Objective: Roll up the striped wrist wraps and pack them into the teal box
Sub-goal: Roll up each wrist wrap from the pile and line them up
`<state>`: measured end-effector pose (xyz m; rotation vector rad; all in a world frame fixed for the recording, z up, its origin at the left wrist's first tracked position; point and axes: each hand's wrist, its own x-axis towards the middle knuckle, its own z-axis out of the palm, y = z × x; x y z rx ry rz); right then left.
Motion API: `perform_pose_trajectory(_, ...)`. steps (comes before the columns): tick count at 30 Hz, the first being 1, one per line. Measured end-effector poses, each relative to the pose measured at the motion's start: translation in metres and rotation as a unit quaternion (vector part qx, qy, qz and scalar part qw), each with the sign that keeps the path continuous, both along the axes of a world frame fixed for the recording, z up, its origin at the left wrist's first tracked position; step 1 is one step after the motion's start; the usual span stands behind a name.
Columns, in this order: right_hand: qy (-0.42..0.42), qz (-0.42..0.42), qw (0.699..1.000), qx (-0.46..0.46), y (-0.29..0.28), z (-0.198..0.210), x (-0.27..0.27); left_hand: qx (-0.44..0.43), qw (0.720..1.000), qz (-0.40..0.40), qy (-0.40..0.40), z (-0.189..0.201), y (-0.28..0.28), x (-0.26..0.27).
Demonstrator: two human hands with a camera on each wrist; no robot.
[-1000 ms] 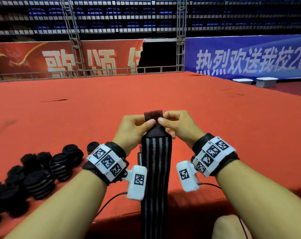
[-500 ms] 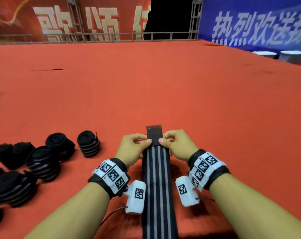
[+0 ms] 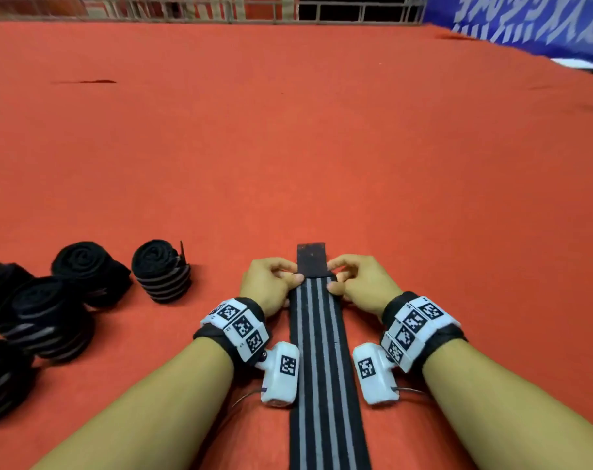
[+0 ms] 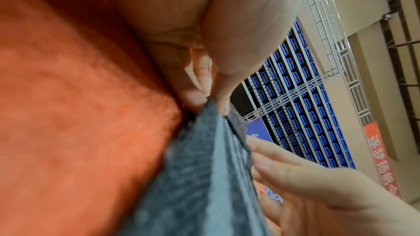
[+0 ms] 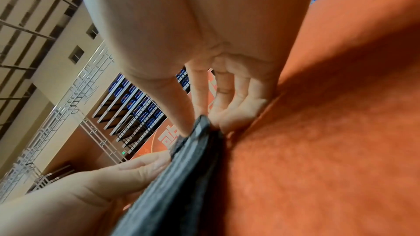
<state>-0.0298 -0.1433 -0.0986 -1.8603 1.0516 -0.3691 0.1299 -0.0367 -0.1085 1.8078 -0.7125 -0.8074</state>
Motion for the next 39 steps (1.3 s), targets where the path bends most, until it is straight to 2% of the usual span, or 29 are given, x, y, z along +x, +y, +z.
perform_pose_trajectory(4, 0.034, 0.002, 0.999, -0.028, -0.005, -0.007, -0.001, 0.021, 0.999, 0.020, -0.033, -0.006, -0.006, 0.003)
perform_pose_trajectory(9, 0.077, -0.009, 0.996, -0.039, -0.007, -0.008, 0.006, 0.060, 0.995, -0.001, -0.081, 0.000, -0.005, 0.002)
perform_pose_trajectory(13, 0.092, -0.088, 0.992, -0.013, -0.005, -0.003, 0.012, 0.079, 0.994, 0.008, -0.075, 0.009, 0.001, -0.001)
perform_pose_trajectory(16, 0.077, -0.106, 0.991, 0.010, 0.003, 0.007, 0.010, 0.109, 0.991, -0.015, -0.076, 0.016, 0.020, -0.008)
perform_pose_trajectory(20, 0.070, -0.074, 0.994, 0.035, 0.029, 0.022, -0.014, 0.175, 0.977, -0.077, -0.099, 0.026, 0.060, -0.020)
perform_pose_trajectory(25, 0.145, -0.024, 0.989, 0.023, 0.092, 0.037, -0.066, 0.219, 0.965, -0.133, -0.060, 0.039, 0.110, -0.051)
perform_pose_trajectory(29, 0.191, 0.007, 0.981, 0.019, 0.141, 0.040, -0.095, 0.254, 0.948, -0.173, -0.080, 0.046, 0.142, -0.080)
perform_pose_trajectory(34, 0.210, 0.040, 0.977, 0.011, 0.180, 0.040, -0.112, 0.268, 0.936, -0.181, -0.142, 0.048, 0.167, -0.105)
perform_pose_trajectory(39, 0.176, 0.036, 0.984, 0.003, 0.193, 0.038, -0.118, 0.254, 0.935, -0.148, -0.196, 0.051, 0.175, -0.117)
